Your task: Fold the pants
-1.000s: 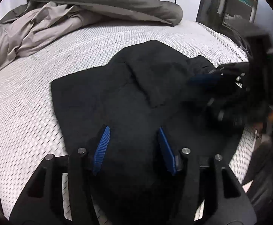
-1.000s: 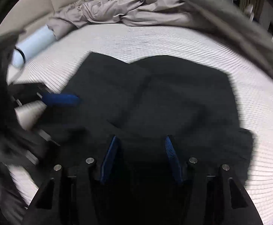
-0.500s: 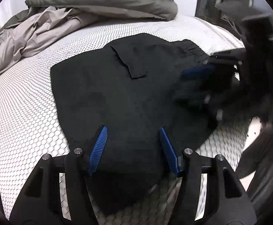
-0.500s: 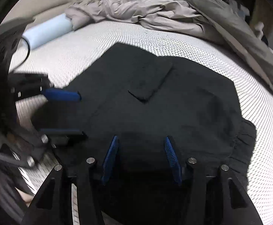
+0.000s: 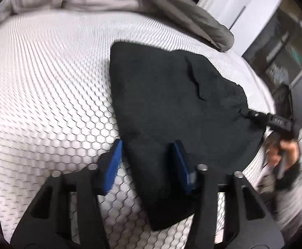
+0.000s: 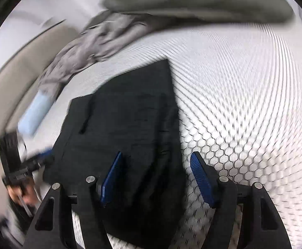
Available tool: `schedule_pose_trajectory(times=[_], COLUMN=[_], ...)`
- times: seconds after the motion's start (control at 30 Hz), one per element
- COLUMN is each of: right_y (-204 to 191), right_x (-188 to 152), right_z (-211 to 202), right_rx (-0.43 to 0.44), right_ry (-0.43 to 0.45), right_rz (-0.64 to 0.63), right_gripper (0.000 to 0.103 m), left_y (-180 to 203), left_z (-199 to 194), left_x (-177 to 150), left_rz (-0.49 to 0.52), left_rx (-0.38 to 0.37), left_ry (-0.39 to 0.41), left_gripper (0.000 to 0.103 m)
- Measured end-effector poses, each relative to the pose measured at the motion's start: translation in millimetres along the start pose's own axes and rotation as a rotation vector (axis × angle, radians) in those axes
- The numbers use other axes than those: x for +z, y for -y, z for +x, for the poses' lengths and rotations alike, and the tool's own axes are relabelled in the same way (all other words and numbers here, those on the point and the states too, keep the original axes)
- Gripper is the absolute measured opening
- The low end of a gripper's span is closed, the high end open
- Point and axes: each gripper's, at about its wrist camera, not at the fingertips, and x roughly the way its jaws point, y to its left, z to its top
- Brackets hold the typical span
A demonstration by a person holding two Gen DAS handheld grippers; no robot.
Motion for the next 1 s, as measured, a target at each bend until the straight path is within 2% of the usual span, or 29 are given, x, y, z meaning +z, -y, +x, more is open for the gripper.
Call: schedule_pose_trajectory(times=[0.03,0.13,0.23,0.3,0.33,0.37,0.4,0.43,0.53,0.6,0.67,0.73,0.8,0.83,0.93,1.0], right_y=[-2,-6,-26,-36,-32,-29,-28,-33,-49,-53,-53,-56,-53,-54,-53,-53], right_x=[6,20,36,45,46,44,44,41,33,22,11,5,0,-2,-2,-4], right_z=[2,3,2,12,15,22,26,26,-1,-21,-31,-25,-21,-20,-32,-47], right_rx=[0.044,0.110,0.073,0.025,-0.003,-0.064,-0.132,-0.155,-0.184,-0.158,-0.128,-0.170,-0.246,-0.256,-0.324,-0.325], right_ry=[0.009,0.045,0.097,0.093,0.078,0.055,0.036,0.046,0.088,0.104,0.094,0.059,0.036,0.048,0.104,0.151], right_rz=[0.012,0.069,0.016,-0.005,-0.008,-0.015,-0.026,-0.040,-0.106,-0.144,-0.171,-0.216,-0.281,-0.300,-0.315,-0.315], right_gripper=[0.046,0.029,0.028,0.028,0.031,0.046,0.053,0.055,0.065,0.070,0.080,0.082,0.083,0.085,0.087,0.088], left_y=[-1,0,-11,-18,-22,-22,-19,-15,4,26,36,46,51,48,53,58], left_z=[1,-7,-3,6,8,8,6,5,0,-1,-8,0,9,12,10,5], left_x=[2,11,32,41,43,43,42,42,34,26,17,8,2,1,-1,-4], left_rz=[-0.004,0.024,0.001,-0.007,-0.019,-0.018,-0.011,0.008,0.088,0.117,0.146,0.193,0.216,0.213,0.197,0.202], left_rx=[-0.008,0.006,0.048,0.094,0.115,0.127,0.148,0.177,0.286,0.304,0.301,0.308,0.326,0.332,0.337,0.348], left_ry=[0.000,0.030,0.052,0.046,0.056,0.068,0.082,0.093,0.116,0.131,0.152,0.152,0.116,0.101,0.120,0.142], left_gripper=[0.038,0.030,0.028,0.029,0.031,0.033,0.034,0.034,0.035,0.045,0.055,0.064,0.065,0.065,0.065,0.066])
